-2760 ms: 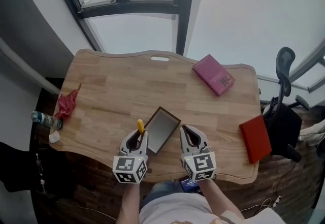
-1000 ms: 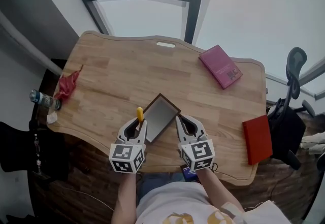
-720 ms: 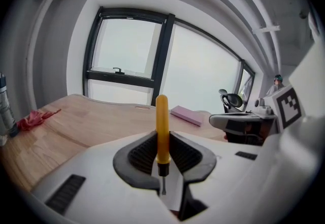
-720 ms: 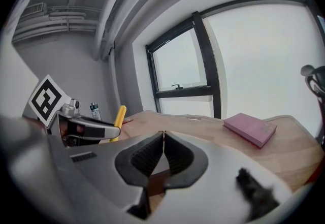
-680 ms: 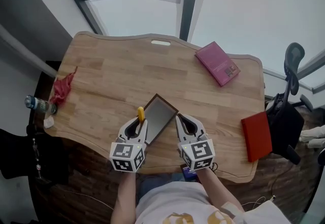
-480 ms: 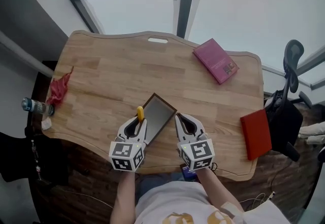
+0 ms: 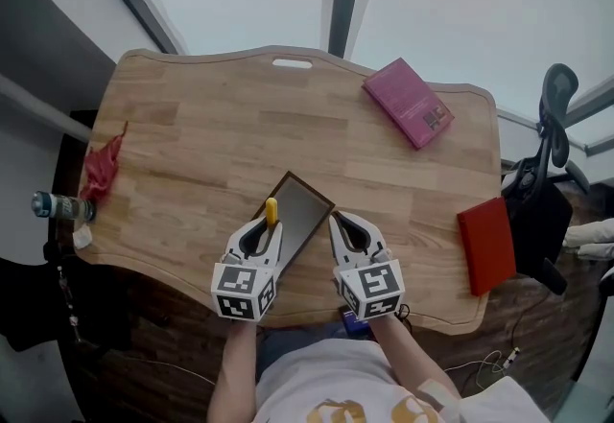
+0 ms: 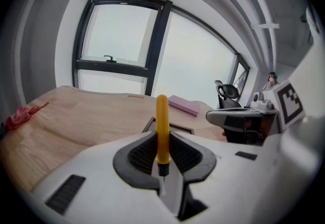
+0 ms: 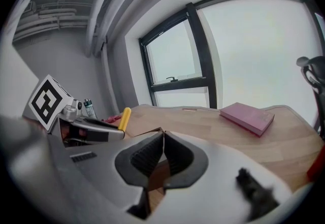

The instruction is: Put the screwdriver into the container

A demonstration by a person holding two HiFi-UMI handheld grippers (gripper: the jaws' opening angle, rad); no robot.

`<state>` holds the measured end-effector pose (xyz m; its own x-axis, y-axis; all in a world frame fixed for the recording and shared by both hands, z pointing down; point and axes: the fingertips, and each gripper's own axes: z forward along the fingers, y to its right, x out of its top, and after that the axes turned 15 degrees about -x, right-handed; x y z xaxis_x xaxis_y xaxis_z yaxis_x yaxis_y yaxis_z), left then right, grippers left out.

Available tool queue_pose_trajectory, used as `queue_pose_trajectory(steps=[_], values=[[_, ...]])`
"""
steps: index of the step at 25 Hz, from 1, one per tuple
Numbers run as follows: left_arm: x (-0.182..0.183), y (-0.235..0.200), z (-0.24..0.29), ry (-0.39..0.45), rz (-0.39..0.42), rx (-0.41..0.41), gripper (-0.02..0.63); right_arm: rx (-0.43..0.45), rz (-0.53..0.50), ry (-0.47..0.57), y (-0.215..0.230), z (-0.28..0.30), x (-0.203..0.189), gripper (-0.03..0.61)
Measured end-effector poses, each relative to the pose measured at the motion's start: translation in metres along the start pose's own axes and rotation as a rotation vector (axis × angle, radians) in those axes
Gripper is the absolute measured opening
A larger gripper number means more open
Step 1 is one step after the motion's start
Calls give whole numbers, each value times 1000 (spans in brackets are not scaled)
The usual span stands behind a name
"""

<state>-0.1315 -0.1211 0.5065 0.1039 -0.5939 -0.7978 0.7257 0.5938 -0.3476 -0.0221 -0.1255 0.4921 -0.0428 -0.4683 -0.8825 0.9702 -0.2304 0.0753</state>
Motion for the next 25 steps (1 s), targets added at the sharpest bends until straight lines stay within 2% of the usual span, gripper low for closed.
queue_pose_trajectory(steps=[6, 10, 17, 25], values=[[-13, -4, 13, -67, -34, -36, 78, -7, 15, -14, -1, 11, -1, 32], [-13, -5, 20, -97, -17, -58, 78, -11, 23, -28, -2, 18, -5, 32], [-21, -1, 33, -199, 4, -91, 78, -30, 43, -48, 5, 24, -11, 32], [-26, 2, 48, -247, -11, -111, 78, -46, 56, -57, 19, 30, -14, 32]])
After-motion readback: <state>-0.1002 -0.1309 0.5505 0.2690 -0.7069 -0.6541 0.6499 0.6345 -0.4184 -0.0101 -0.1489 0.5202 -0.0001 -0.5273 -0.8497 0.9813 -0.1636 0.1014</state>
